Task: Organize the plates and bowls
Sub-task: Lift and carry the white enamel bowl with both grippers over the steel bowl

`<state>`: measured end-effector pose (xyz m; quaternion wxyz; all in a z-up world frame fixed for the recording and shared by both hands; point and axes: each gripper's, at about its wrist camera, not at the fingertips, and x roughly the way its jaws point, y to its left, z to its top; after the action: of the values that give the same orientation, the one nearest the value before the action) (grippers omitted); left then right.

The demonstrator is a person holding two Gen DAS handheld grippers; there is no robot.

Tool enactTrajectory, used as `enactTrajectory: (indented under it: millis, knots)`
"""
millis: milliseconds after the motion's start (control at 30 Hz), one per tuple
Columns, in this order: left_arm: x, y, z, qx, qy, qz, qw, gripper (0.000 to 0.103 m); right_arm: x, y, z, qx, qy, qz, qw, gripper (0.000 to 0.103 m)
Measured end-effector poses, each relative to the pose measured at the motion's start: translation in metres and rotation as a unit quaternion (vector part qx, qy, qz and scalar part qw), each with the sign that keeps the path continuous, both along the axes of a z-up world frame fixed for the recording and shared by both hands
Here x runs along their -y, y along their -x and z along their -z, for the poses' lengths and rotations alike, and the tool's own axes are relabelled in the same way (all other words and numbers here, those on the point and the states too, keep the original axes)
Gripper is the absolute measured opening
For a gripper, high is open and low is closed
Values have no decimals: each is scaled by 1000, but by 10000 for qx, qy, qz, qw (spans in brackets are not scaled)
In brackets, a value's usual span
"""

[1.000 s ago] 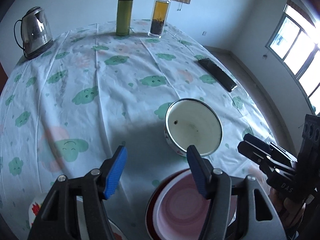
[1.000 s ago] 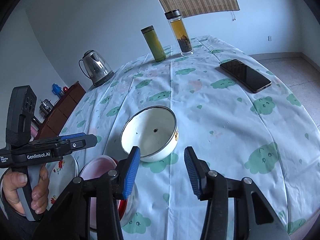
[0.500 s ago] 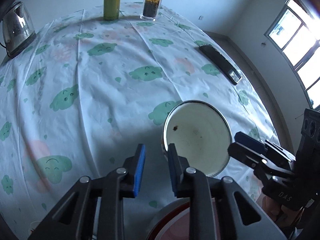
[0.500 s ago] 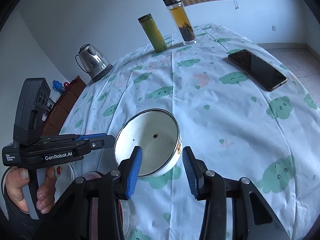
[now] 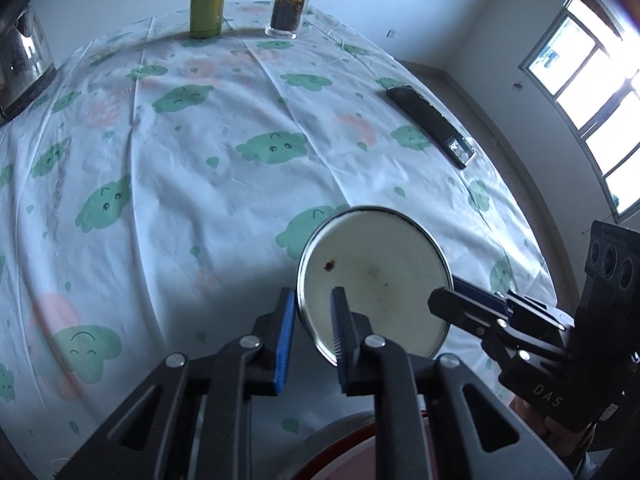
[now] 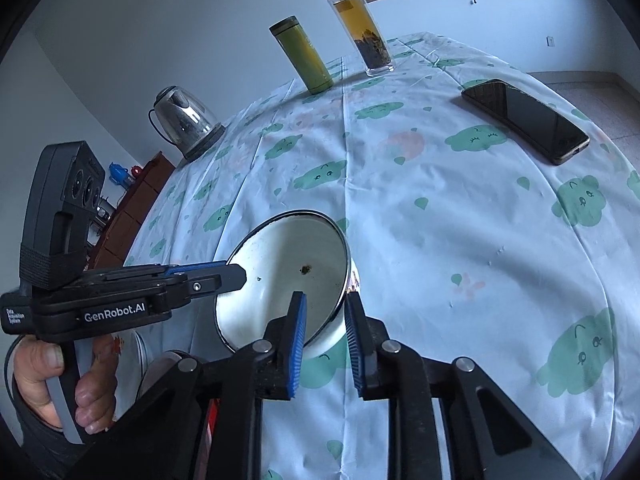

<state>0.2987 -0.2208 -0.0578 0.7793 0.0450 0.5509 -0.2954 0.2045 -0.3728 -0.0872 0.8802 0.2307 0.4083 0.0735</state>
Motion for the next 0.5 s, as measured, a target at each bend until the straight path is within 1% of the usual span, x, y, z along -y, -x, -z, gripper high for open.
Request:
enactTrajectory:
  millis: [67,267,400,500]
  knots:
    - [-3,-1,0,-75,85,-63,9999,15,0,0,0,-2,-19,13,10000,21]
    - [-6,1,-1,-86,128,-120,9998,15,-3,0,-7,38,4,11,10000,21]
    - [-8,1,-4,-52,184,-172,9997,15,-5,2,-12,73,66,-2,10000,21]
    - [-9,4,-11,61,207,-194,9996,15,-7,2,-17,116,82,-14,9999,21]
